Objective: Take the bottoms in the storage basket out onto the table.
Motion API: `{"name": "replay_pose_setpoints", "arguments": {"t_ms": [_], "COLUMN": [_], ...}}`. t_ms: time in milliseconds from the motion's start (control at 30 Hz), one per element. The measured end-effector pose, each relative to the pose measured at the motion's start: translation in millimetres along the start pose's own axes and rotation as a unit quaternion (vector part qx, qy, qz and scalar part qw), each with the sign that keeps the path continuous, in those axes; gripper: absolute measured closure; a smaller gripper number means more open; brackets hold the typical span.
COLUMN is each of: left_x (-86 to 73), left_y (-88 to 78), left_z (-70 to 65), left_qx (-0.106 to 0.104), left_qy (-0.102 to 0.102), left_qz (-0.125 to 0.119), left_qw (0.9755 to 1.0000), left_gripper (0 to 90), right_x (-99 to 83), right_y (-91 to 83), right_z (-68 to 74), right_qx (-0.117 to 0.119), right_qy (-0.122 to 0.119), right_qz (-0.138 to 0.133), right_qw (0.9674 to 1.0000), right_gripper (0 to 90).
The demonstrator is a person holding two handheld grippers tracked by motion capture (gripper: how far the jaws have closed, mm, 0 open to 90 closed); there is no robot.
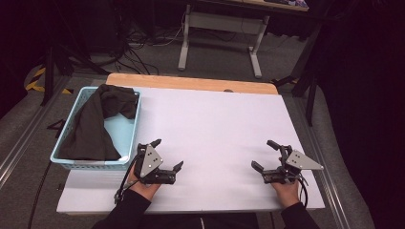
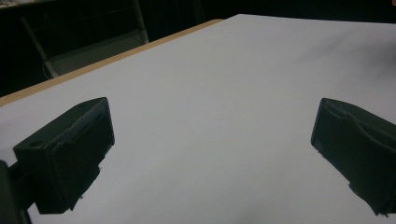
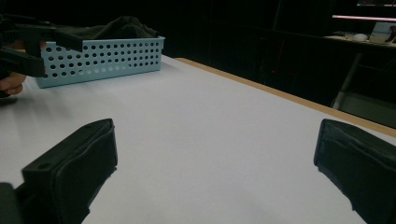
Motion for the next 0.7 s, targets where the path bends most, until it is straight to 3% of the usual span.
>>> {"name": "replay_pose_setpoints", "arguments": {"t_ms": [167,367,567,700], "left_x": [3.3,11.4,22.0,27.8], "left_y": [-0.2,-0.2,-2.4,-4.8], "left_z": [-2.0,-4.5,-4.6,-3.5], "left_qx": [-0.011,-0.017,-0.03,-0.027], "left_qy": [-0.012,-0.004,-0.015,-0.015], "left_qz": [-0.004,-0.005,-0.011,-0.015], "left_qw": [0.9999,0.9998,0.9994,0.9994], "left_gripper": [0.4,0.4,0.4,0.4], "right_x": [-0.7,-1.3,-2.2,-2.7], "right_y": [0.5,0.3,0.8,1.2], "right_z": [0.4,-0.5,-1.3,-1.2], "right_qx": [0.0,-0.002,-0.003,-0.002], "right_qy": [0.001,0.005,0.007,0.009], "right_qz": [0.003,0.004,0.008,0.011], "right_qw": [1.0,1.0,0.9999,0.9999], "right_gripper": [0.6,0.6,0.6,0.7]}}
Point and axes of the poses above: each handheld gripper's, and its own axes: y roughly forward along the jaws, x roughly out of its top, z roughly to its left, the point moved 5 cm from there along y, roughly forward along the jaws, and after that the axes turned 1 degree about y, right-handed, at the moved point
